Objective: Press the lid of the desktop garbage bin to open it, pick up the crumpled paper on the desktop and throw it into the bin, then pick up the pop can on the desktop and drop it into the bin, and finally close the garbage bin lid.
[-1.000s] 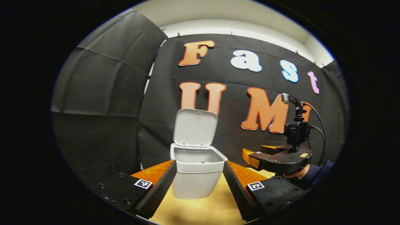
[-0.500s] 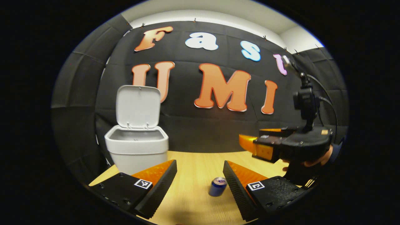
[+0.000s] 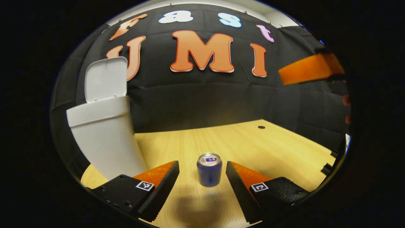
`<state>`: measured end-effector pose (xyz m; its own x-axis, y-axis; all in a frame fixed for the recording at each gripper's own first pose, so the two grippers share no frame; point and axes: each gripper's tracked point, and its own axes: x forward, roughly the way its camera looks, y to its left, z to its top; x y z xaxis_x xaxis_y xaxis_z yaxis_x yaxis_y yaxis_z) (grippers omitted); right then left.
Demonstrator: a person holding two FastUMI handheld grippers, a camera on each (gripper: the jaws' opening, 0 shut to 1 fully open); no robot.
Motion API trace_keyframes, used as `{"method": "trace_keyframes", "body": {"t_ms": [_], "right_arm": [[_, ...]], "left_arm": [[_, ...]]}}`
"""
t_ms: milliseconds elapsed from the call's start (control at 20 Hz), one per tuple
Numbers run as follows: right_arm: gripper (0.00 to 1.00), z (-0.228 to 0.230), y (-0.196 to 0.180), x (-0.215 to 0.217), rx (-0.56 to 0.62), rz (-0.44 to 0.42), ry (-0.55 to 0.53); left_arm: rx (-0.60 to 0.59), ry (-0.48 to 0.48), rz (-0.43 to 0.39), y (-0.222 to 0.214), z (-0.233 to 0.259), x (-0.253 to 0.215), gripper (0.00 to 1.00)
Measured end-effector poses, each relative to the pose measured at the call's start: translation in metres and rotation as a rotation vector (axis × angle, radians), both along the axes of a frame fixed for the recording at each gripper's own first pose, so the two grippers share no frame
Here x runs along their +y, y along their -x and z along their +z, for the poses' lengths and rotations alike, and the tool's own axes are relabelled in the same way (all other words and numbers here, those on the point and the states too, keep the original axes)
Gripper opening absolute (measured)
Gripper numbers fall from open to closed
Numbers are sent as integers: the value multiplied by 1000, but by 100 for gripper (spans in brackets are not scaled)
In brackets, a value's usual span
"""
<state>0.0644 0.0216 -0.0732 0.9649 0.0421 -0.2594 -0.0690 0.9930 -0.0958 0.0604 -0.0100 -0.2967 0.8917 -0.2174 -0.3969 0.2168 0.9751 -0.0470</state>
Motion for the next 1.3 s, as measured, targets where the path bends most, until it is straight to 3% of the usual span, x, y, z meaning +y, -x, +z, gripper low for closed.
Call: {"method": "trace_keyframes", "body": {"t_ms": [200,550,700,1000,1300], "right_arm": [[94,0,13,-19,28,-31,43],[94,1,26,-48,53,-93,53],[94,1,23,-54,53,-114,39],[94,-2,13,-46,44,-106,-1],[94,-4,1,-41,21,-89,-30]], "left_arm": [[126,-24,-5,-25,-60,-9,96],[176,-38,4,-60,-97,-20,97],[192,-39,-5,-60,-97,-23,84],[155,-29,17,-57,-48,-9,81],[19,-16,57,-39,51,20,80]]}}
